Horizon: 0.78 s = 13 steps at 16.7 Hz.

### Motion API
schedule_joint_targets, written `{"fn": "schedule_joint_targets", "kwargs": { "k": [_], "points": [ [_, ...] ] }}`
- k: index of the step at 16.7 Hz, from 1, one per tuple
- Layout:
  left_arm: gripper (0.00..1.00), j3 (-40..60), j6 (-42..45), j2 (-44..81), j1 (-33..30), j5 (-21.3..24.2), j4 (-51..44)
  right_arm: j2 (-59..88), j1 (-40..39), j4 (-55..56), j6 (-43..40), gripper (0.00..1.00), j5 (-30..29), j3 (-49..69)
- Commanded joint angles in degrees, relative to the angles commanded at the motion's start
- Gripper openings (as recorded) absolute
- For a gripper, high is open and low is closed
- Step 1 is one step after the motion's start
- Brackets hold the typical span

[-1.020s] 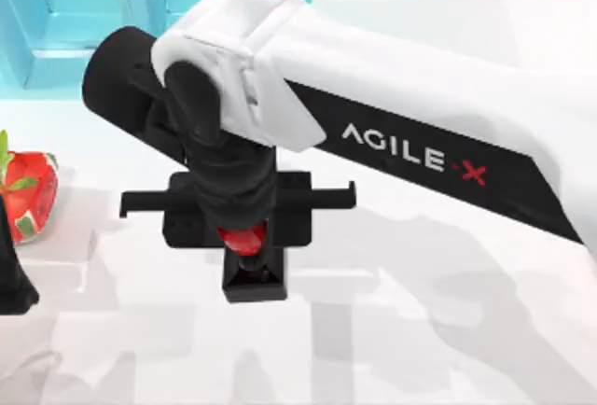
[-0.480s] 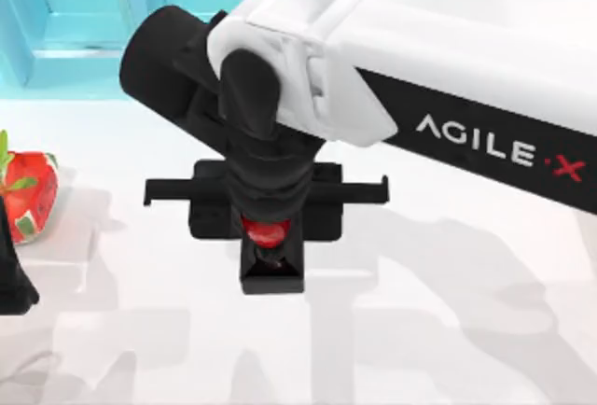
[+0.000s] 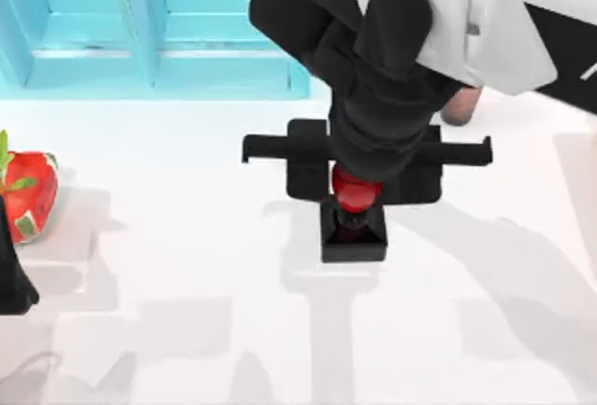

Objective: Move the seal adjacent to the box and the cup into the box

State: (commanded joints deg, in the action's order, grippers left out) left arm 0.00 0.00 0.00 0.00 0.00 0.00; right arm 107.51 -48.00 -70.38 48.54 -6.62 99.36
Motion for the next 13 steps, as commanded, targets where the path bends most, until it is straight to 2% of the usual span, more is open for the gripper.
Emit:
{"fn": "schedule_joint_targets", "kwargs": {
  "k": [9, 13],
  "points": [
    [1.0, 0.0, 0.0, 0.0, 0.0, 0.0, 0.0, -34.93, 22.84, -0.03, -22.79, 0.0, 6.26, -32.5],
    [1.0, 0.0, 0.0, 0.0, 0.0, 0.0, 0.0, -45.33, 29.86, -0.06, -30.02, 0.0, 8.1, -42.63]
  ]
}}
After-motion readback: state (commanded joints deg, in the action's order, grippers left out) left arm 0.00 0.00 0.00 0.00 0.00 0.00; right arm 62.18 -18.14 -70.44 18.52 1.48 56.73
